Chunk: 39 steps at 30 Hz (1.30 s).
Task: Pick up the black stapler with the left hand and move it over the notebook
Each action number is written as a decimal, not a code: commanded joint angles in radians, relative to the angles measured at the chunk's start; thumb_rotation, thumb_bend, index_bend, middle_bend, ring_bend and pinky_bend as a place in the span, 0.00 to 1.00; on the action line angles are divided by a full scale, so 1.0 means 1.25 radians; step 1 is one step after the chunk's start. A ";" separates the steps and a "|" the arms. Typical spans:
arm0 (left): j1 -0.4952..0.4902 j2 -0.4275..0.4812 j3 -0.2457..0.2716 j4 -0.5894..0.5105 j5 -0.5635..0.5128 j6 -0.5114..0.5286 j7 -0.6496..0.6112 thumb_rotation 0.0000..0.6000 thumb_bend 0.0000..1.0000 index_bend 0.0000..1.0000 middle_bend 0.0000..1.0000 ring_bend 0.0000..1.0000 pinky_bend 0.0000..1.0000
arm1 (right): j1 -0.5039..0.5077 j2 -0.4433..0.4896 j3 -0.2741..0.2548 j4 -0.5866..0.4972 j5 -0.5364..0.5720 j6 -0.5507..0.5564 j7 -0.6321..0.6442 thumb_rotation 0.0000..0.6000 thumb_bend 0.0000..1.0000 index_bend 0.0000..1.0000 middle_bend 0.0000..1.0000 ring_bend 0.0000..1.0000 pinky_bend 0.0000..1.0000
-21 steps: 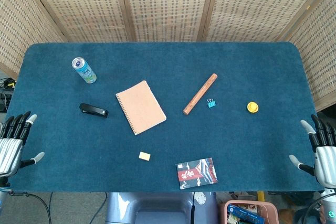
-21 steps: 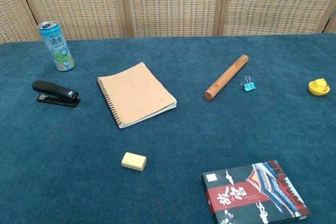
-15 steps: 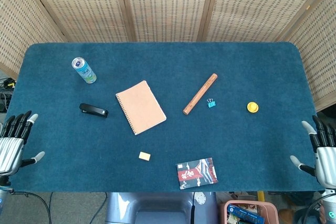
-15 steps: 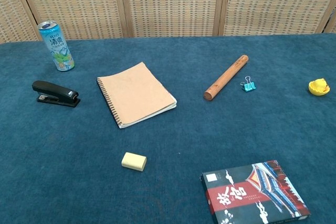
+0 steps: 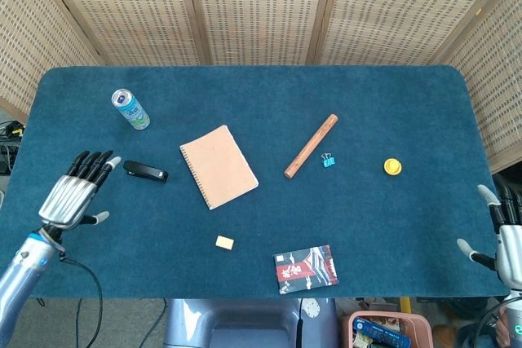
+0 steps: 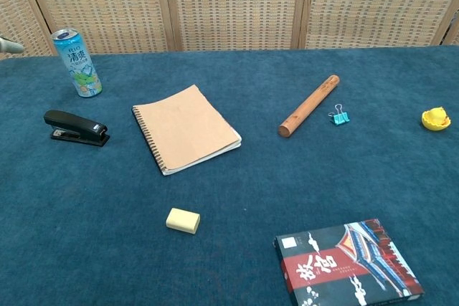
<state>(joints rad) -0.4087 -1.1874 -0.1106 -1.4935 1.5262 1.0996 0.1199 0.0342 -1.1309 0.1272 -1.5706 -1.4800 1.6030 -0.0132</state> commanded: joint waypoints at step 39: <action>-0.292 -0.330 -0.033 0.456 -0.184 -0.264 0.074 1.00 0.32 0.66 0.44 0.35 0.43 | 0.023 -0.021 0.039 0.066 0.090 -0.066 0.045 1.00 0.00 0.00 0.00 0.00 0.00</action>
<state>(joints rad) -0.7748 -1.6081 -0.1517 -0.9133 1.2892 0.7603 0.2200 0.0624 -1.1576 0.1763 -1.4886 -1.3680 1.5201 0.0425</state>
